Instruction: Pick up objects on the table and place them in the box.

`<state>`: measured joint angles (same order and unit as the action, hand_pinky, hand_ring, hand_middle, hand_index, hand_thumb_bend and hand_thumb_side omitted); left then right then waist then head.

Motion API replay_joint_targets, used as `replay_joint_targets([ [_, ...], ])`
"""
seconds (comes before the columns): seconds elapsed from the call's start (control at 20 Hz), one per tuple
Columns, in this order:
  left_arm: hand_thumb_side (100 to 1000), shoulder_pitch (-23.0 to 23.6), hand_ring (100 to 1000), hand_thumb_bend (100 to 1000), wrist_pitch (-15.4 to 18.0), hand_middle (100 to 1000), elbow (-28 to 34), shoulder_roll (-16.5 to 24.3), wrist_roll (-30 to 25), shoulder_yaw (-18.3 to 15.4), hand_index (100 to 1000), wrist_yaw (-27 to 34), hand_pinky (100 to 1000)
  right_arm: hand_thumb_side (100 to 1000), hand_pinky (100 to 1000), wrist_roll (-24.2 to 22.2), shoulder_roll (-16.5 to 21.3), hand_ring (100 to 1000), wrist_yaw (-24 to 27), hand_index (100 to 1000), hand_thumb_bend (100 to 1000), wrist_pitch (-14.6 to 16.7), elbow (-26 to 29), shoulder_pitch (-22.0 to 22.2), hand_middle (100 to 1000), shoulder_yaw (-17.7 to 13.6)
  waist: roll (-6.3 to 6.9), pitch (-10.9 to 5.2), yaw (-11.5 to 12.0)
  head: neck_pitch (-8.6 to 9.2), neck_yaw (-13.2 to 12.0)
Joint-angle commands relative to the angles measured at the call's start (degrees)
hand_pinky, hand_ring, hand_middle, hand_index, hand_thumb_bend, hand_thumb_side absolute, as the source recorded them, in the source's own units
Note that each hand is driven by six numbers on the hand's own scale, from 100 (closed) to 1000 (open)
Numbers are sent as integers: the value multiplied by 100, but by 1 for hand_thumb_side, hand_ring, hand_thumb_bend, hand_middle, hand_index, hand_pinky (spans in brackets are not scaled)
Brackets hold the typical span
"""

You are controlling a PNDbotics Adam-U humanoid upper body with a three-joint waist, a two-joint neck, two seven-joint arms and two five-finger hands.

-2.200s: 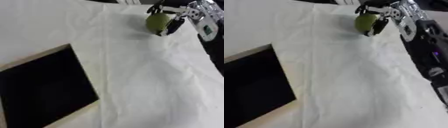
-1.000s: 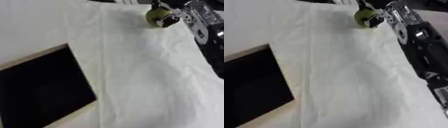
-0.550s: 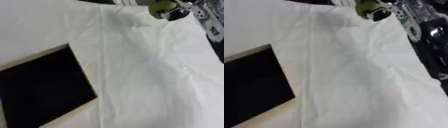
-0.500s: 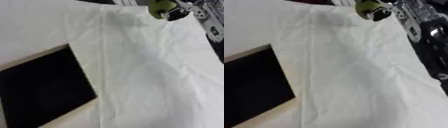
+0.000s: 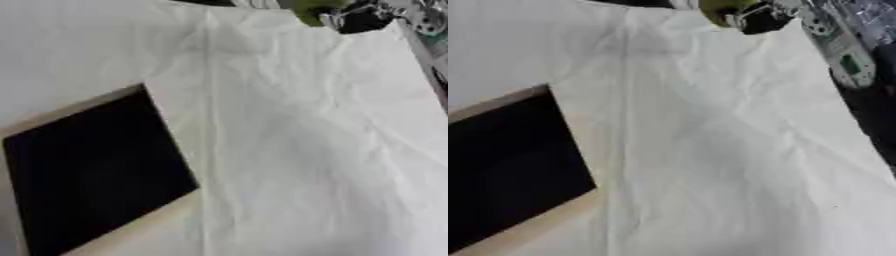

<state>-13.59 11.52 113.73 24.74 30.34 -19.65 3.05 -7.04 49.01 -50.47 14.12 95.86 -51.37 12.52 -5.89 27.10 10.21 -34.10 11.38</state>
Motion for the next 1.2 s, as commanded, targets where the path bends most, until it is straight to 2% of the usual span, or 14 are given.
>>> replay_joint_targets([
  [0.05,584,-7,541,337,-20,550,86,124,1,-37,722,-10,503,100,625,129,257,503,300,553,243,172,540,-93,576,165,37,-207,7,-32,-32],
  [0.25,583,-5,541,338,-23,551,86,130,-10,-25,722,1,504,100,618,113,160,490,637,554,253,375,1089,-203,577,533,42,-261,8,-82,9],
  [0.5,582,25,541,339,-28,551,86,118,-13,-22,721,13,505,100,610,-206,-166,481,1044,551,254,145,1740,-353,575,786,70,-330,13,-140,273],
  [0.7,582,38,541,340,-42,551,86,94,-23,-9,721,32,505,100,604,-539,-665,475,1381,549,252,18,1865,-645,573,916,99,-394,-25,-180,342],
  [1.05,581,60,541,341,-51,551,86,80,-39,-2,721,47,505,100,607,-1160,-1652,468,1921,547,254,-162,1873,-918,575,1232,124,-460,-43,-236,200],
  [1.1,585,62,541,334,-59,552,86,77,-37,-5,721,42,505,100,608,-1282,-1779,466,1939,547,343,-202,1873,-915,576,1272,122,-462,-37,-247,171],
  [1.15,581,61,541,340,-59,552,86,73,-35,-4,721,44,505,100,608,-1442,-1912,466,1943,547,254,-246,1873,-912,576,1303,118,-466,-34,-259,145],
  [1.2,581,58,541,341,-57,552,86,70,-35,-4,721,46,505,100,609,-1575,-2030,465,1934,546,255,-279,1873,-905,576,1335,114,-468,-29,-265,122],
])
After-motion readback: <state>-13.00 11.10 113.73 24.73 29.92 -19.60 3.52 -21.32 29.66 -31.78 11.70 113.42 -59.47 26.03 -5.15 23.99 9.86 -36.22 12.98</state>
